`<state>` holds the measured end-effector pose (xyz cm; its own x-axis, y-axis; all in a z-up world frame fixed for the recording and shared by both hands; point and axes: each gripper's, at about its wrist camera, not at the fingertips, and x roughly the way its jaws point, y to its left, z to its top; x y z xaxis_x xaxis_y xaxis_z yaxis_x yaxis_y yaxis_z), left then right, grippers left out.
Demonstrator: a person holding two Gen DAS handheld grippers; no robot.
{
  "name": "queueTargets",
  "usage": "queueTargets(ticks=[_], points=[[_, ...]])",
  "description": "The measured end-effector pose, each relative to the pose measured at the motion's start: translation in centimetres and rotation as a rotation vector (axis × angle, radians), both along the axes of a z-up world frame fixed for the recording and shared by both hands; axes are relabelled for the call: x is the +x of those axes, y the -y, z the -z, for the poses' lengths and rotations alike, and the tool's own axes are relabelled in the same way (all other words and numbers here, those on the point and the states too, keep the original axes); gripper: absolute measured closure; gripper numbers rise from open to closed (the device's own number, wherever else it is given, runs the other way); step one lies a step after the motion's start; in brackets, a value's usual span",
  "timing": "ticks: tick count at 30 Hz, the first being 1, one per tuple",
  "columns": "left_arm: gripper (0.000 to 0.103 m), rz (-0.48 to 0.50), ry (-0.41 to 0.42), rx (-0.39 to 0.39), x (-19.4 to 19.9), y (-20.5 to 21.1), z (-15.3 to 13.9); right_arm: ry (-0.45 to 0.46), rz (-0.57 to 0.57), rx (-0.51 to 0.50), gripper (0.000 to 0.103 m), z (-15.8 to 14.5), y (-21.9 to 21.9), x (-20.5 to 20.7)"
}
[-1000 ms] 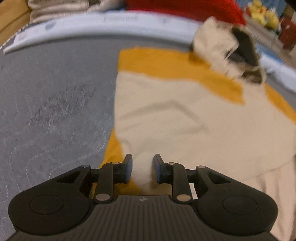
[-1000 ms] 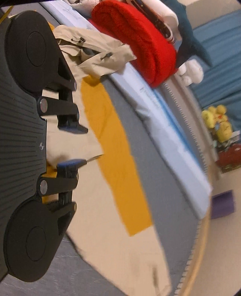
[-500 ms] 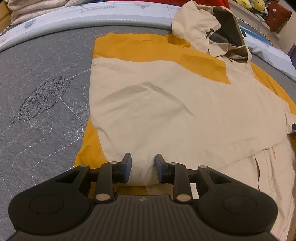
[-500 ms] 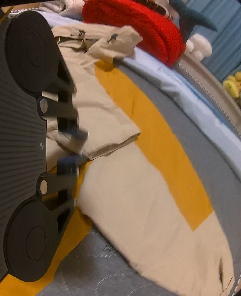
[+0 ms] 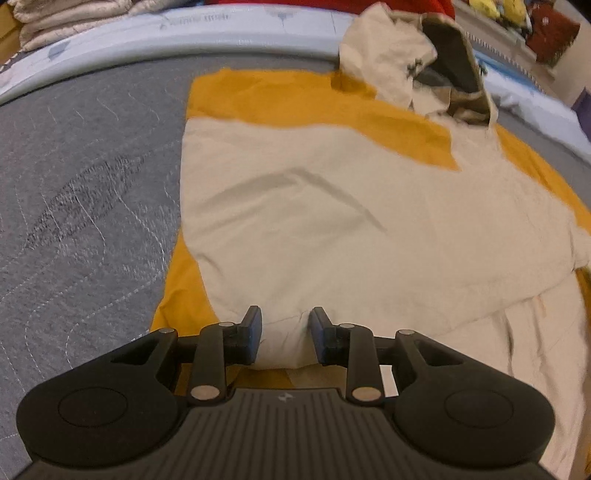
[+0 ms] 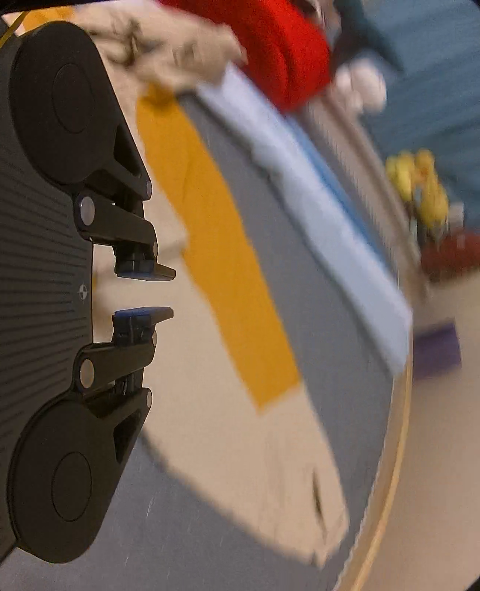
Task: Fold large clothes
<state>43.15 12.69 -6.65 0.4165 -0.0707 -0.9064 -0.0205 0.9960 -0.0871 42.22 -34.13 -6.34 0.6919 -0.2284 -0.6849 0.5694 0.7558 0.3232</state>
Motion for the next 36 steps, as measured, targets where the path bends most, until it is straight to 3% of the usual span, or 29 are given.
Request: queueTargets(ticks=[1,3,4,5,7,9,11,15,18,24,29,36], points=[[0.070,-0.003,0.013,-0.011,0.0,0.0,-0.3,0.028,-0.074,0.028,0.086,0.1,-0.4,0.5],[0.070,-0.002,0.007,-0.005,0.0,0.1,0.0,0.032,-0.196,0.102,0.073,1.2,-0.9,1.4],[0.070,-0.003,-0.013,0.009,0.1,0.1,0.7,-0.005,-0.235,0.146,0.062,2.2,-1.0,1.9],[0.070,-0.003,-0.028,0.015,0.1,0.1,1.3,-0.074,-0.253,0.179,0.059,3.6,-1.1,2.5],[0.070,0.002,-0.024,0.032,0.1,0.5,1.1,-0.178,-0.235,0.180,0.060,5.6,-1.0,2.9],[0.067,0.006,0.011,0.011,0.0,0.7,-0.3,-0.177,-0.221,0.194,0.060,5.7,-0.8,2.7],[0.057,0.019,0.036,-0.005,-0.2,0.9,-0.8,-0.162,-0.232,0.177,0.060,4.7,-0.8,3.0],[0.057,0.023,-0.027,0.042,-0.5,1.2,1.4,-0.195,-0.205,0.143,0.060,3.5,-0.8,2.5],[0.057,0.024,0.031,0.043,-0.9,1.8,-0.7,-0.133,-0.194,0.146,0.060,1.3,-0.2,1.6],[0.049,0.076,0.157,0.020,-2.8,5.2,-5.3,0.016,-0.235,-0.003,0.059,-4.2,-0.1,-0.6],[0.049,0.123,0.205,0.064,-4.6,8.5,-5.8,0.077,-0.254,-0.073,0.059,-6.0,0.7,-2.5],[0.049,0.126,0.277,0.052,-5.6,10.5,-6.2,0.104,-0.237,-0.116,0.059,-6.7,2.8,-4.7]])
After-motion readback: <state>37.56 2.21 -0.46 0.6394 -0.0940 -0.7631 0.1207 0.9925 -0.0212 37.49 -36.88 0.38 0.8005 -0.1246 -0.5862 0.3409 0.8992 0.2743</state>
